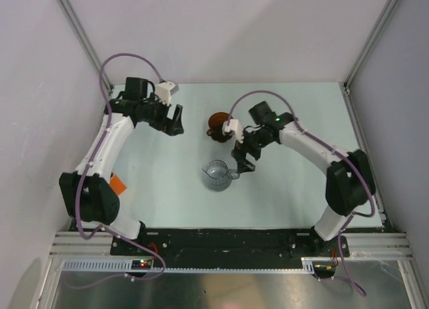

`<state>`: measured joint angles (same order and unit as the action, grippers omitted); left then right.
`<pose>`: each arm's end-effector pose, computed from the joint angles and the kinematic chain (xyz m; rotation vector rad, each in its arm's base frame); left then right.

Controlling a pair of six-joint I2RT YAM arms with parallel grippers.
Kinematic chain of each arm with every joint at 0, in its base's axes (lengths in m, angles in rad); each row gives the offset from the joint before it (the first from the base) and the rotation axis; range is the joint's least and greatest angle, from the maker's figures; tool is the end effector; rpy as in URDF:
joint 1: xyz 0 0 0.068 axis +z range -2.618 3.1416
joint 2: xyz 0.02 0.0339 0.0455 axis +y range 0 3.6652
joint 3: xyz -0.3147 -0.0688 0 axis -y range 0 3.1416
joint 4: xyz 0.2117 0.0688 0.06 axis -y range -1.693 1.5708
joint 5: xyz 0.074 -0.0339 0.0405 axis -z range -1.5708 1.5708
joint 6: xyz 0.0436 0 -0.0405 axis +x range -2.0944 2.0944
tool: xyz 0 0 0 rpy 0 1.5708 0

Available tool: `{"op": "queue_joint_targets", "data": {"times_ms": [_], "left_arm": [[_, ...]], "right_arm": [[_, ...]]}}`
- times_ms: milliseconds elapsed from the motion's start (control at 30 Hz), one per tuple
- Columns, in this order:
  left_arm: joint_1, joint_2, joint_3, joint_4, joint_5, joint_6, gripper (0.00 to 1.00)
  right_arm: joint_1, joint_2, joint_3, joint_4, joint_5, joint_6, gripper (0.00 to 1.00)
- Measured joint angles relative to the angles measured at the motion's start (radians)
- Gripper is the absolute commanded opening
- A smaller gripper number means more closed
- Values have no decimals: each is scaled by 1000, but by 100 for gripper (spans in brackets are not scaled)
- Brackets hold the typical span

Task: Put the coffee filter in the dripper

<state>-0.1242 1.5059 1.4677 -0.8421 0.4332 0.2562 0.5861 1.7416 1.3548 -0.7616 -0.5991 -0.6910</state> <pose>0.2813 -0.0536 0.3919 0.6371 2.3096 -0.4678 0.2674 0.2070 0.2990 -1.6818 1.9778 0.7698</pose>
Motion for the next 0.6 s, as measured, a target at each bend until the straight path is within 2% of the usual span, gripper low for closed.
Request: {"op": "queue_joint_targets", "data": {"times_ms": [300, 400, 600], "left_arm": [[-145, 245, 29, 90, 57, 105, 82], [-195, 335, 59, 134, 41, 119, 78], [-240, 426, 77, 228, 13, 115, 70]], "right_arm": [[-261, -271, -10, -120, -65, 30, 99], [-349, -308, -21, -157, -63, 30, 99], [-443, -349, -56, -196, -52, 29, 99]]}}
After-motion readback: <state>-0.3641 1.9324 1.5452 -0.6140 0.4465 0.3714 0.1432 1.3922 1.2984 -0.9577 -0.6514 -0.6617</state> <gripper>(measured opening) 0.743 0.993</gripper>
